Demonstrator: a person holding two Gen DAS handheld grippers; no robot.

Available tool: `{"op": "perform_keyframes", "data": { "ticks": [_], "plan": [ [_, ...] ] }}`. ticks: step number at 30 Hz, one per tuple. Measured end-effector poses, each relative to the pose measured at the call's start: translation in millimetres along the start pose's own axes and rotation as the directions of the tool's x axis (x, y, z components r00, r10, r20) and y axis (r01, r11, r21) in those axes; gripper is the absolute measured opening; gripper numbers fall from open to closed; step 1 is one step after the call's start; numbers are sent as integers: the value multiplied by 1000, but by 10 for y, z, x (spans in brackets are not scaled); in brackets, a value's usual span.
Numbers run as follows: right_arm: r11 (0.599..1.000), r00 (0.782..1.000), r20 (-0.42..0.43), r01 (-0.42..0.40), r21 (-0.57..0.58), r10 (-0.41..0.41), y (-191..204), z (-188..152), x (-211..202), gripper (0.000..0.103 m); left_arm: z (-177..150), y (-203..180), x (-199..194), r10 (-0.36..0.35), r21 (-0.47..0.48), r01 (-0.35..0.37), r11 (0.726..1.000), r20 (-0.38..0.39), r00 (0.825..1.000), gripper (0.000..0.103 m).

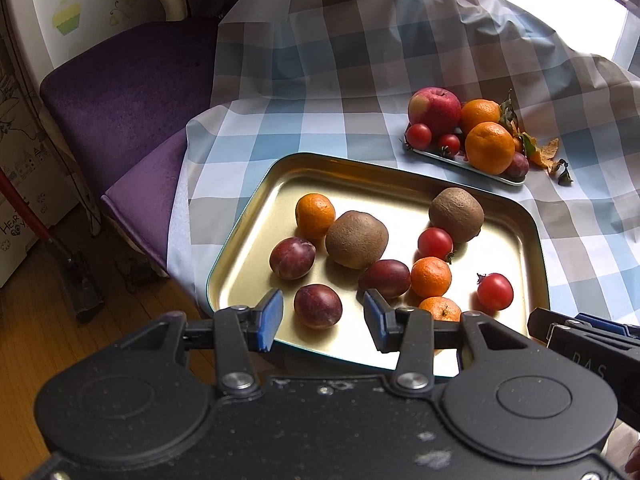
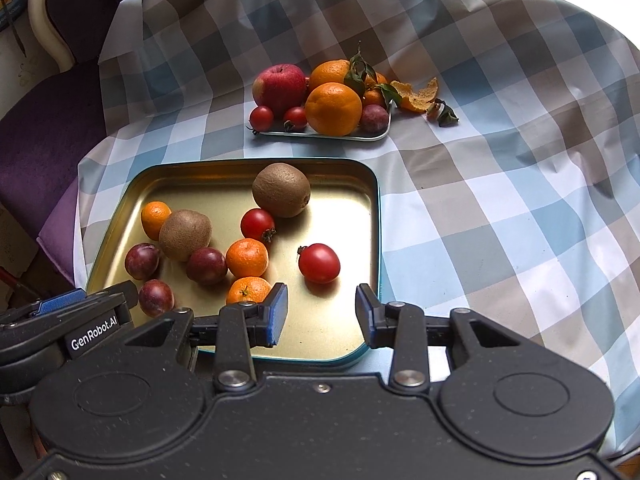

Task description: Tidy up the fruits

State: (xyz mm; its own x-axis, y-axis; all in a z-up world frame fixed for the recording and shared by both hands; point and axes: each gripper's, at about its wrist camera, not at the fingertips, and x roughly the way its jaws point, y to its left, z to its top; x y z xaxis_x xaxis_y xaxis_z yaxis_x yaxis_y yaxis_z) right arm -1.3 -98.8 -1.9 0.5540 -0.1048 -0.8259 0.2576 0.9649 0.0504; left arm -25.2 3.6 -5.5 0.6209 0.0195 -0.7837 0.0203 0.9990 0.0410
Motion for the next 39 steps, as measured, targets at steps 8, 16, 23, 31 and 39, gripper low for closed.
{"op": "perform_keyframes", "data": {
  "ticks": [8, 16, 23, 31, 39],
  "plan": [
    [999, 999, 30, 40, -30, -39, 28, -64, 42, 46, -18, -6, -9, 12, 4, -12, 1000, 7, 1000, 45],
    [999, 999, 28, 28, -29, -27, 24, -97, 65, 46, -37, -28, -12, 16, 18, -16, 1000, 16, 1000, 45],
    [999, 999, 38, 37, -32, -35, 20, -106, 61, 46, -47, -26, -10, 23, 13, -23, 1000, 13, 1000, 45],
    [998, 999, 36, 41, -41, -40, 36, -112, 65, 46, -44, -9, 3, 25, 0, -25, 1000, 11, 1000, 45],
    [998, 999, 27, 40, -48, -39, 51, -128, 89, 46, -45, -8, 0, 23, -1, -23, 1000, 10, 1000, 45]
  ]
}}
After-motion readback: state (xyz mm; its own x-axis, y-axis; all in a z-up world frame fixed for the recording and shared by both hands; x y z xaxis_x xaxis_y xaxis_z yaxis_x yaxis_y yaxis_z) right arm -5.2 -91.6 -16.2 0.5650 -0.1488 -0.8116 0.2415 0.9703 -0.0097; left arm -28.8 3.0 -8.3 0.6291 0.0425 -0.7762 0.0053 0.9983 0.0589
